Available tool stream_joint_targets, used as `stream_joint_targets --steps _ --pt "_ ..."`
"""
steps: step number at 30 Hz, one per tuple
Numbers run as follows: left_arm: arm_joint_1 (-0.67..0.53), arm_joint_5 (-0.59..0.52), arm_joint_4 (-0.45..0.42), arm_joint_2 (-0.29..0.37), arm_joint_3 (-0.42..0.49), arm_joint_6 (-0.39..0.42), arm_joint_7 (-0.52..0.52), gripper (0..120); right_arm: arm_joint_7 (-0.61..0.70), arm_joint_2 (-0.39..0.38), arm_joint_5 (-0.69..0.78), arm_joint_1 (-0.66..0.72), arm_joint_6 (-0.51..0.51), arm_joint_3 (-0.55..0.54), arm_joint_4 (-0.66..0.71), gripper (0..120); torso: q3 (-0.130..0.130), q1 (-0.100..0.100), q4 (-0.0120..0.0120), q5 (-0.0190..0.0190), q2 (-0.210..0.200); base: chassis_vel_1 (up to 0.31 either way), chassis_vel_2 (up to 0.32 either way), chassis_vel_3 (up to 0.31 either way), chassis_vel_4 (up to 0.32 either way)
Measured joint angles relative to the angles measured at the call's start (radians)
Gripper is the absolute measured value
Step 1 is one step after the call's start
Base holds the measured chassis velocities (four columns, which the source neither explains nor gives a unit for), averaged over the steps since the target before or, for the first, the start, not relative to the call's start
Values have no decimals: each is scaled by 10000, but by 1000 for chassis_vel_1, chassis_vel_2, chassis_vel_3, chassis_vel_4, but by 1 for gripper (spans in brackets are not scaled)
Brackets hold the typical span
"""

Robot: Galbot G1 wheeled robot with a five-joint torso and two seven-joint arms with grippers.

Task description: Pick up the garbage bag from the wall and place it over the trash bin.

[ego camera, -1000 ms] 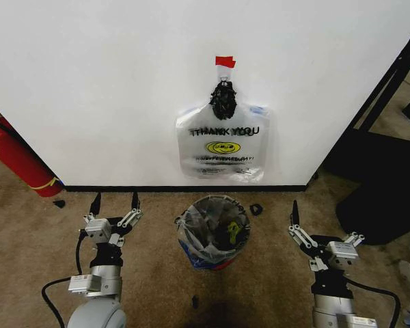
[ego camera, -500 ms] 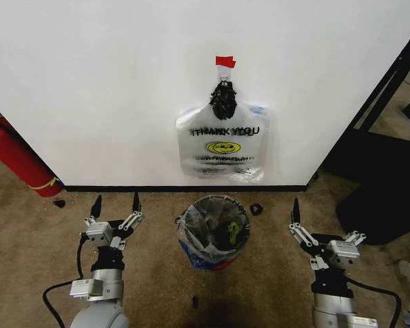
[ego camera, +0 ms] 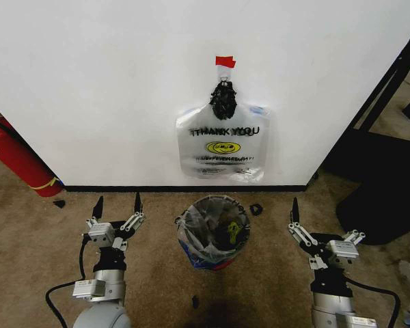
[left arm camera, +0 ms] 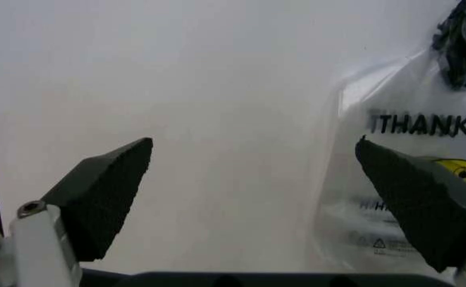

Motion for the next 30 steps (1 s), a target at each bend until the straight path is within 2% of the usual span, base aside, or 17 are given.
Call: stream_joint_targets --steps 30 --pt "-309 -177 229 142 43 178 -16 100 -88 70 -130 -40 60 59 85 100 0 0 0 0 0 0 0 0 0"
